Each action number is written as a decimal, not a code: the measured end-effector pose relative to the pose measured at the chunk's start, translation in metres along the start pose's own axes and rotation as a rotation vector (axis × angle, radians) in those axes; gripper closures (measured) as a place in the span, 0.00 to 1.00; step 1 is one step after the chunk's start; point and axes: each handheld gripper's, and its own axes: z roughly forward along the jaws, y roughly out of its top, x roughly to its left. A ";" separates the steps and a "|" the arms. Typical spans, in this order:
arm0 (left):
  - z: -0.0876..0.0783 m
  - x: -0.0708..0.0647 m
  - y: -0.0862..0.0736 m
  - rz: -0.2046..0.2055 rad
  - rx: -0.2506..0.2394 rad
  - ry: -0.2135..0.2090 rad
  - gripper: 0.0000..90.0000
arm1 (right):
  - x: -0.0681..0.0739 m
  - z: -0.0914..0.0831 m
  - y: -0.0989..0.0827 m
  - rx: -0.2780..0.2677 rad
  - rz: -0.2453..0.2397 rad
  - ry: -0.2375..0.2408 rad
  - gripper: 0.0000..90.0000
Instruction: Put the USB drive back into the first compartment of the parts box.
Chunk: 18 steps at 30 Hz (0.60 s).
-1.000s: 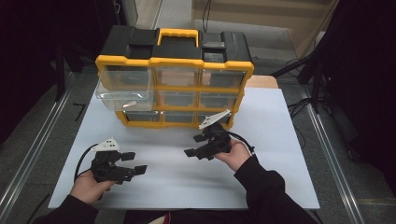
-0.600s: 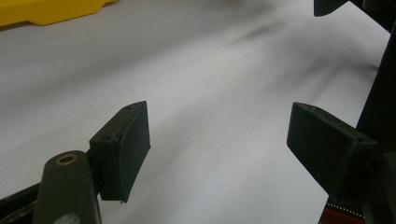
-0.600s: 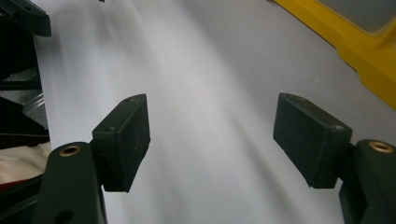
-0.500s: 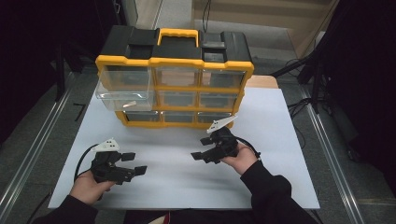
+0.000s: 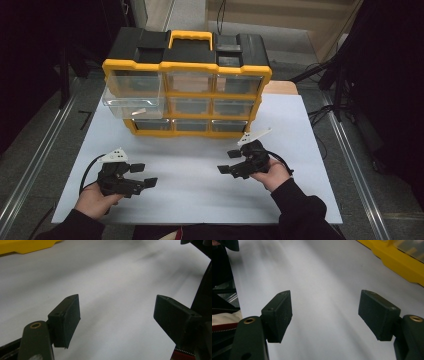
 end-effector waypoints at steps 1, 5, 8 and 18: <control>0.000 0.000 0.000 0.000 0.000 0.000 0.25 | -0.001 -0.002 -0.002 -0.007 0.002 -0.001 0.28; 0.000 0.000 0.000 0.001 0.000 0.002 0.25 | -0.004 -0.010 -0.010 -0.018 0.016 -0.014 0.28; 0.000 0.000 0.000 0.002 0.007 0.004 0.25 | -0.005 -0.015 -0.017 -0.020 0.024 -0.027 0.28; 0.000 0.000 0.000 0.000 0.002 0.004 0.25 | -0.009 -0.034 -0.038 -0.038 0.056 -0.058 0.28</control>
